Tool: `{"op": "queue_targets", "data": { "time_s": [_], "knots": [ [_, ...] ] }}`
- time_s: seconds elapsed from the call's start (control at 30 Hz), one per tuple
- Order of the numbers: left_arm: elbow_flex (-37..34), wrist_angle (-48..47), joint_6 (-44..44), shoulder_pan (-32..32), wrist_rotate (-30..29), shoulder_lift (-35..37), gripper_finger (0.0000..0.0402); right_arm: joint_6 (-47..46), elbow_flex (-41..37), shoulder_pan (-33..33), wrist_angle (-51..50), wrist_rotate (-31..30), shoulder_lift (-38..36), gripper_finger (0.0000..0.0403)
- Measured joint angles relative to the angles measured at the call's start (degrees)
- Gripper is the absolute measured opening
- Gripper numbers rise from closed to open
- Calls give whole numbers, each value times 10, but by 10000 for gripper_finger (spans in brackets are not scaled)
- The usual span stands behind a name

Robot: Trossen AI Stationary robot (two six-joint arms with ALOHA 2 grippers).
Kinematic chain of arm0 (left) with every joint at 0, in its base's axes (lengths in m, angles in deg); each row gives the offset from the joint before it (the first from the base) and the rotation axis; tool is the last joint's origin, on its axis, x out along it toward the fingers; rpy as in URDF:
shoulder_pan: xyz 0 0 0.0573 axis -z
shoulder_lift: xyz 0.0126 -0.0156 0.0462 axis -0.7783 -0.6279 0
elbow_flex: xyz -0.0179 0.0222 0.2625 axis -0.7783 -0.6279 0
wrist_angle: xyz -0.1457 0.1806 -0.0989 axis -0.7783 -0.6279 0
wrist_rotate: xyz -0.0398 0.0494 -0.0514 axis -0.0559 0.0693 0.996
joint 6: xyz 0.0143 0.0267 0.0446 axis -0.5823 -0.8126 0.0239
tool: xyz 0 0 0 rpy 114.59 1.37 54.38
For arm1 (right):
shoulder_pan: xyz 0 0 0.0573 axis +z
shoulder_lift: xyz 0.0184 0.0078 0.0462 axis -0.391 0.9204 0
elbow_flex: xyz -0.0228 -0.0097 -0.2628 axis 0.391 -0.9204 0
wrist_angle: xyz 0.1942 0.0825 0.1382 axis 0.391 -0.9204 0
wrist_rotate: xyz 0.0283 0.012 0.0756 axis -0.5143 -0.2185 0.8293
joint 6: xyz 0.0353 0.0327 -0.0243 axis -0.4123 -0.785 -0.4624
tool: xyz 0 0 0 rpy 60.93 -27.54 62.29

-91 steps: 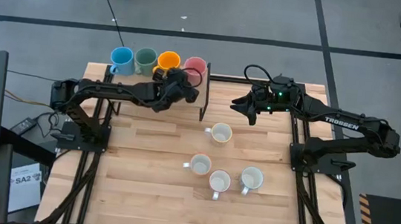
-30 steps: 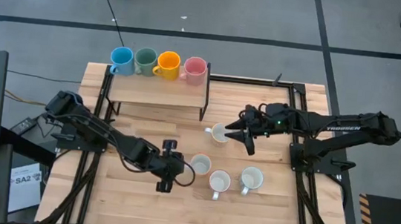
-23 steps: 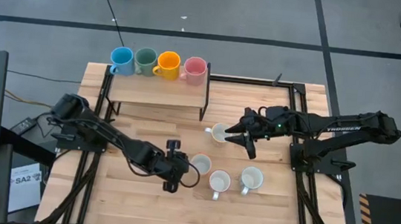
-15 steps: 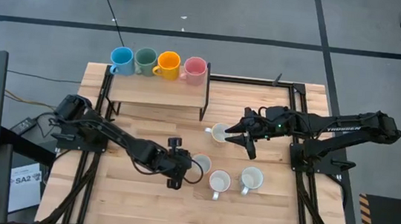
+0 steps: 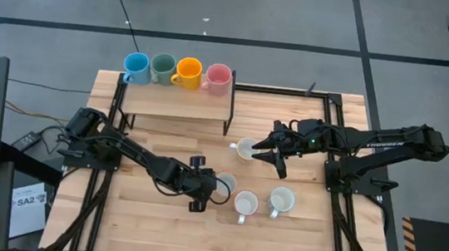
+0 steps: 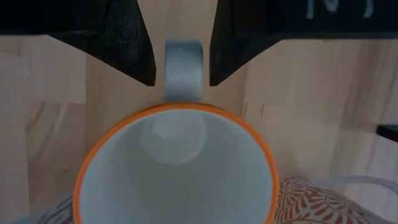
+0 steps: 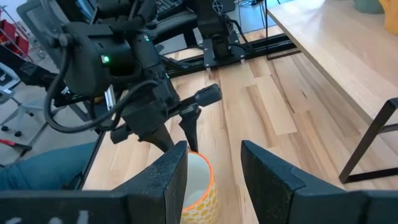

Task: Place coffee mugs
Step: Put the yellow patterned mug on the shelf

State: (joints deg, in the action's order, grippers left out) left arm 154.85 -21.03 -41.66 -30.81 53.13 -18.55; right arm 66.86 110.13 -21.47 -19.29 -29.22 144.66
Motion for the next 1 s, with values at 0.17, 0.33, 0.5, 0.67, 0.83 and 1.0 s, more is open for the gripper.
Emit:
{"op": "queue_targets", "data": {
  "time_s": [0.17, 0.33, 0.5, 0.67, 0.83, 1.0],
  "knots": [
    [0, 2, -6, 0, 14, 0, 132, 0, 0, 0, -1, 0, 0, 156],
    [0, 5, -6, 0, 17, 0, 116, 0, 0, 0, 0, 0, 0, 156],
    [0, 6, -6, 0, 17, 0, 101, 0, 0, 0, 0, 0, 0, 156],
    [0, 7, -2, 0, 17, 0, 78, 0, 0, 0, 0, 0, 0, 156],
    [0, 7, 1, 0, 17, 0, 72, 0, 0, 0, 0, 0, 0, 156],
    [0, 7, 11, 2, 16, 0, 77, 0, 0, 0, 0, 0, 0, 156]
  ]
}}
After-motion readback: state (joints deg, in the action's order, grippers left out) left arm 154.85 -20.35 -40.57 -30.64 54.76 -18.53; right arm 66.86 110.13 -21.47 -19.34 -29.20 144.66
